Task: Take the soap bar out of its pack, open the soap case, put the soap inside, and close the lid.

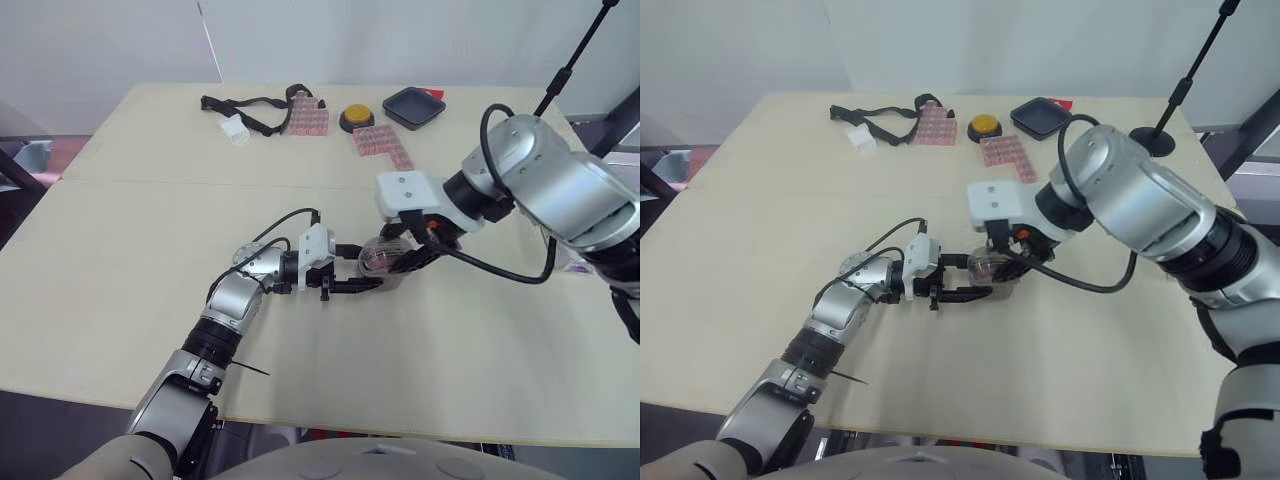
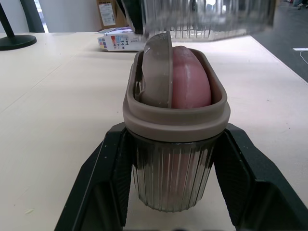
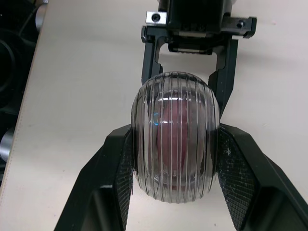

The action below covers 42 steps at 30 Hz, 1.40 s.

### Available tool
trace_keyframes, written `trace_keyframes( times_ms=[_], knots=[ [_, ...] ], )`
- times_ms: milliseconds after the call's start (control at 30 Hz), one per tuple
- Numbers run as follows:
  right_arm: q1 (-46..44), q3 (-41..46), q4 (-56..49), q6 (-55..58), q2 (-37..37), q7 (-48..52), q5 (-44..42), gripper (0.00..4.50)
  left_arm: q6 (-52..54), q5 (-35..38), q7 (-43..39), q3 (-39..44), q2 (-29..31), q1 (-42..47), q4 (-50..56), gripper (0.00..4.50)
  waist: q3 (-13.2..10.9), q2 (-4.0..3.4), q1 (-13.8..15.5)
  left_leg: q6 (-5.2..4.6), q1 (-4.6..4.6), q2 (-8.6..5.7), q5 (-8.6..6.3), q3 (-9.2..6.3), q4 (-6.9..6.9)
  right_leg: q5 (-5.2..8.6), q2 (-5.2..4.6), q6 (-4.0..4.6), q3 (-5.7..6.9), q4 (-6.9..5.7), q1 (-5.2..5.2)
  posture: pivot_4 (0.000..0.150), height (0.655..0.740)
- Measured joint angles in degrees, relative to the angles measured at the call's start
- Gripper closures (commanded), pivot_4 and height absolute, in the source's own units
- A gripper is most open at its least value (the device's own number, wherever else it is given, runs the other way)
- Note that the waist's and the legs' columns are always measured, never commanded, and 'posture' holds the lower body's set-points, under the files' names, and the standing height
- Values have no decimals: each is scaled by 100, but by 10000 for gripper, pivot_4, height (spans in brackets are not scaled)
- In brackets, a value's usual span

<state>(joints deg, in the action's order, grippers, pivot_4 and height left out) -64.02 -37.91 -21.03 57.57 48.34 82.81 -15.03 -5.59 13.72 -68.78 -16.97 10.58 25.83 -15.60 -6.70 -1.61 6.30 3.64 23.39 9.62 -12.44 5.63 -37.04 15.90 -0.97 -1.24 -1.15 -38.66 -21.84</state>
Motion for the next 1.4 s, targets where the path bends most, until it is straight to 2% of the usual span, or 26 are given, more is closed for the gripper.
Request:
trace_keyframes(
  times_ms=[467,933,1400],
  knots=[
    [3,-146,132,231,-287,-277,36,25430,-2,-95,30,0,-12,-1,-63,25748,2,3,-2,2,-4,0,1,0,0,0,0,0,0,-7,0,1500,7400],
    [-150,-282,-124,428,98,-57,34,25430,-11,-116,47,-1,-15,-1,-67,25748,2,4,-2,3,-5,0,2,0,-1,0,0,0,-1,-10,0,1500,7400],
    [-119,-449,-14,385,-75,-185,241,25430,-37,-115,67,-6,-32,-3,-108,25748,4,7,-6,6,-8,0,4,0,-2,0,0,0,-3,-15,1,1500,7400]
  ],
)
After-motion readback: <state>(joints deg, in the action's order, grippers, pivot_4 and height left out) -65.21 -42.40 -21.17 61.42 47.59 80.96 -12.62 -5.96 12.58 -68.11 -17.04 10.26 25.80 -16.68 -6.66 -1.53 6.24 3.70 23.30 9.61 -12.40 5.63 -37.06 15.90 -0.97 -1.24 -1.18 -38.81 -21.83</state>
